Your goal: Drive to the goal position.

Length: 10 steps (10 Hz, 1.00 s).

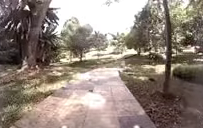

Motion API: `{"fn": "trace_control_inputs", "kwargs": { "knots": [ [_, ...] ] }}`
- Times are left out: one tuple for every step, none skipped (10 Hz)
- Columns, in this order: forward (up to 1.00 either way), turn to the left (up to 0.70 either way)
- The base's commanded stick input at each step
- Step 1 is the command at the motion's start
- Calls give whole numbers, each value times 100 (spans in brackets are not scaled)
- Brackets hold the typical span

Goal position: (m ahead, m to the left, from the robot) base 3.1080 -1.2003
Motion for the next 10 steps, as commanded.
{"fn": "trace_control_inputs", "kwargs": {
  "knots": [
    [45, 0],
    [45, 0],
    [45, 0],
    [45, 0],
    [45, 0],
    [45, 0],
    [45, 0],
    [45, 0],
    [45, 0],
    [45, 0]
  ]
}}
